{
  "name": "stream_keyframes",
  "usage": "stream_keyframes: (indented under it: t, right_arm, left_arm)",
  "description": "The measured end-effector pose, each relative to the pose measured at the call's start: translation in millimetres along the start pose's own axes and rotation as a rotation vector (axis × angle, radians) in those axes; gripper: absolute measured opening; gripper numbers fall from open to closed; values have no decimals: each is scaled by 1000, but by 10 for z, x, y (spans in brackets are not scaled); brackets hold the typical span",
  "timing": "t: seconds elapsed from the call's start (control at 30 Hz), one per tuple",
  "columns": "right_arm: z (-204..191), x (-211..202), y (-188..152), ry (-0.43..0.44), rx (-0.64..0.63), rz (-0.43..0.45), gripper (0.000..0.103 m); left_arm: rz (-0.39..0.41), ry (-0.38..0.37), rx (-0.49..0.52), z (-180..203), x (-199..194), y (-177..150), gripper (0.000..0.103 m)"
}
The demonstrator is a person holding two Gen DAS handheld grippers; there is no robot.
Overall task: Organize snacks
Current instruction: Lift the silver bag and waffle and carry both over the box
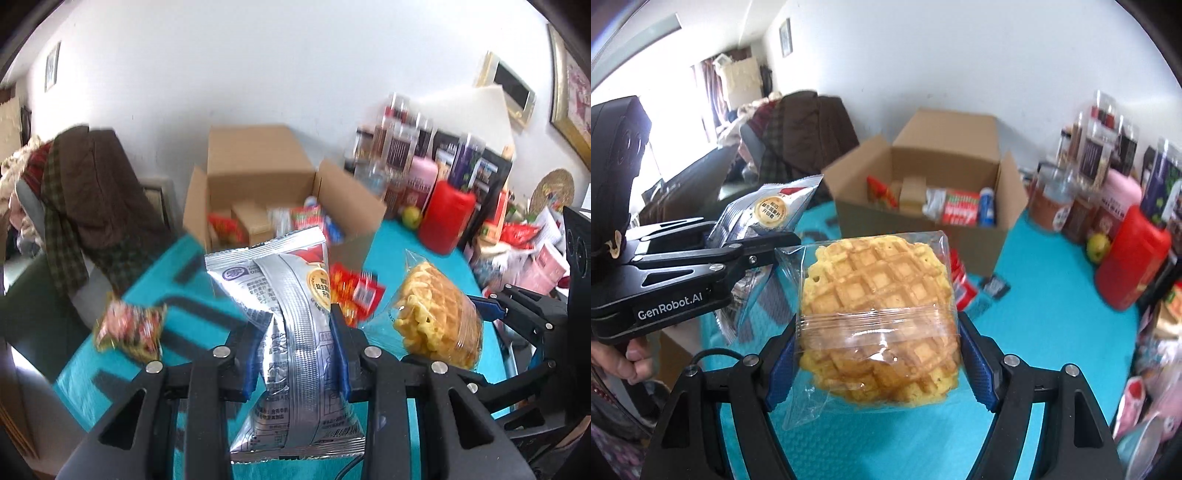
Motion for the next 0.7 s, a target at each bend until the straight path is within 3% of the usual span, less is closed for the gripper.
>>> stream_keyframes:
  t: [0.37, 0.7]
  right_arm:
    - [146, -185, 593, -20, -30, 123, 77]
    - [380, -78, 1042, -43, -39, 175, 77]
  left_arm:
    - [129, -2, 27, 67, -30, 608, 32]
    - [185, -5, 27, 42, 215, 1100, 32]
Point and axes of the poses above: each gripper's, at about its wrist camera, not at the fingertips, and x roughly the way its jaws point, z to its right, y to its top, the point moved 1 cm from there along x, roughly the way its jaws point, and after that the axes turned 2 degrees about z, right-handed, at the moved point
